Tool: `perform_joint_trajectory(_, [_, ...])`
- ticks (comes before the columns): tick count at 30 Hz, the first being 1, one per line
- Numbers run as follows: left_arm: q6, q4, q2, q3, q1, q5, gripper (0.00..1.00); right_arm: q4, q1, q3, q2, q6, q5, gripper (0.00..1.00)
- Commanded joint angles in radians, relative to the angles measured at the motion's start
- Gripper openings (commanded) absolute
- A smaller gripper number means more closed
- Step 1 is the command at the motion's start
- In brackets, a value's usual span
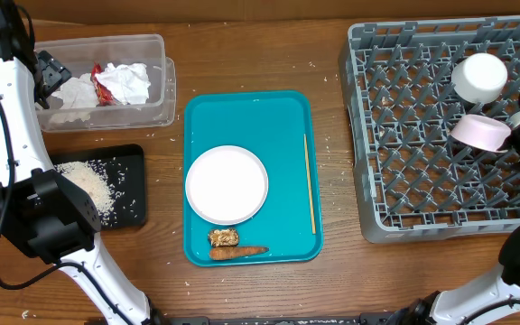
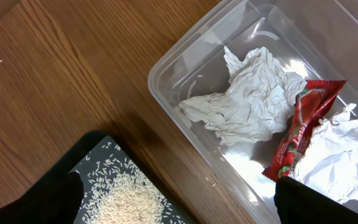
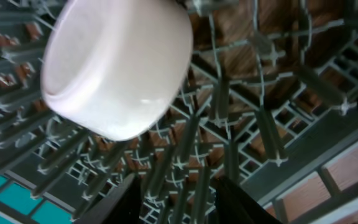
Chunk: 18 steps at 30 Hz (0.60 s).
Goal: Sort waste into correct bins and load items into the dishwasher
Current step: 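Release the bowl in the rack and raise the right gripper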
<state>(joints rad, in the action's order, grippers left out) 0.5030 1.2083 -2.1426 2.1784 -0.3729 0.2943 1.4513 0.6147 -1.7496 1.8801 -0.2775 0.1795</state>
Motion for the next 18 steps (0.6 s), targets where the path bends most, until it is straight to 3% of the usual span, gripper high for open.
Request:
perform_joint_trajectory(1, [0.017, -0.001, 0.037, 0.004, 0.008, 0.0, 1.0, -0.063, -0.023, -0.039, -0.042, -0.009, 0.006, 0.41])
perform_joint_trajectory(2, [0.017, -0.001, 0.037, 0.004, 0.008, 0.0, 1.0, -0.096, -0.031, -0.039, -0.044, -0.007, 0.005, 0.4])
perform_joint_trajectory(9, [0.017, -0.001, 0.037, 0.004, 0.008, 0.0, 1.0, -0.379, -0.078, -0.018, -0.018, -0.004, -0.014, 0.04])
perform_joint_trajectory(18, [0.017, -0.001, 0.037, 0.004, 0.008, 0.0, 1.0, -0.403, -0.13, -0.003, 0.06, 0.023, -0.026, 0.04])
